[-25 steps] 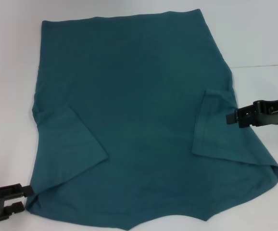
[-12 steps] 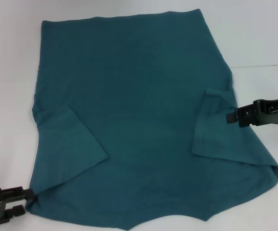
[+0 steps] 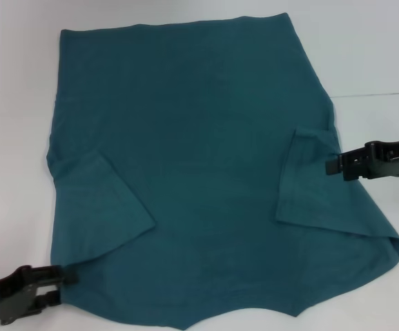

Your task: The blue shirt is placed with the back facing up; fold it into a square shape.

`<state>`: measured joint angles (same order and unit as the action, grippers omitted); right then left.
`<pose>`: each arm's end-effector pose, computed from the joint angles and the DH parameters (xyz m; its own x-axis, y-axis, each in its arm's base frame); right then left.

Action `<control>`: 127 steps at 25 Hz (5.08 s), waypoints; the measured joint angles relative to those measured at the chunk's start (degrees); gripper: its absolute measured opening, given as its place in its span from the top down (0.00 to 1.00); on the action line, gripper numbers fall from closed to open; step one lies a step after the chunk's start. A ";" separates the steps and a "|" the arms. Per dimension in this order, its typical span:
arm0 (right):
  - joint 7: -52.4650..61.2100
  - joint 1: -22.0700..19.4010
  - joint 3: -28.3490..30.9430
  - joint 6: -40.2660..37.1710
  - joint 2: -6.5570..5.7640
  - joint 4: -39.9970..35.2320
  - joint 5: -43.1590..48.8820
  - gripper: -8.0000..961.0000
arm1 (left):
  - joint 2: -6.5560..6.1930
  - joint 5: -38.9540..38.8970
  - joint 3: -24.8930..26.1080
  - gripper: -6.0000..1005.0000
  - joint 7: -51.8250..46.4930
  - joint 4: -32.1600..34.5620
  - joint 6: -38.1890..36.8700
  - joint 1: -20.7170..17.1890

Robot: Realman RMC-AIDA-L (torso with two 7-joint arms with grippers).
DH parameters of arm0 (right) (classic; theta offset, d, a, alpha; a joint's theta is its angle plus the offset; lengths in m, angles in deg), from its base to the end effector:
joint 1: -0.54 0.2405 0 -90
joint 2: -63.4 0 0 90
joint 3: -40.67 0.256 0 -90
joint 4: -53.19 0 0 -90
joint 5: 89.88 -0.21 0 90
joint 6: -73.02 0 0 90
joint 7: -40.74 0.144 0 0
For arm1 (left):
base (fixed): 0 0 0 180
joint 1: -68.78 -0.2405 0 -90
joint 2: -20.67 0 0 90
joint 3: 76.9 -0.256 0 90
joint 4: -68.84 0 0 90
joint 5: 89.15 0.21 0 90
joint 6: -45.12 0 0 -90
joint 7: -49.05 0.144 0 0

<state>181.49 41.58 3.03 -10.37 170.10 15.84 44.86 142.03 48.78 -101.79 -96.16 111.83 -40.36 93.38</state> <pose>0.2798 0.3967 0.0817 0.2323 -0.9064 -0.3529 -0.9724 -0.2075 -0.1070 -0.3439 0.2872 0.0072 -0.2396 0.8931 0.3807 0.9682 0.1905 0.1625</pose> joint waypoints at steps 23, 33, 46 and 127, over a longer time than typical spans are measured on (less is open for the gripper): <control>-0.27 -0.33 0.76 -0.22 -0.04 -0.08 0.00 0.42 | -0.03 -1.38 -0.74 0.67 1.32 -1.51 -0.10 2.71; -5.37 -1.83 1.22 -1.89 -0.46 0.20 0.00 0.42 | -0.39 -7.11 0.51 0.97 5.73 -1.57 -5.07 2.35; -3.61 -6.62 6.81 -8.22 -2.49 -0.42 1.11 0.42 | -0.60 -7.80 1.33 0.97 6.50 -1.60 -5.58 2.43; -3.53 -4.03 -1.08 0.37 2.47 -0.51 10.72 0.46 | -0.60 -7.33 0.98 0.96 6.00 -2.56 -3.20 2.52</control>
<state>177.96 37.55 1.95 -10.00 172.56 15.33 55.58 141.43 41.46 -100.81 -90.15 109.27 -43.56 95.90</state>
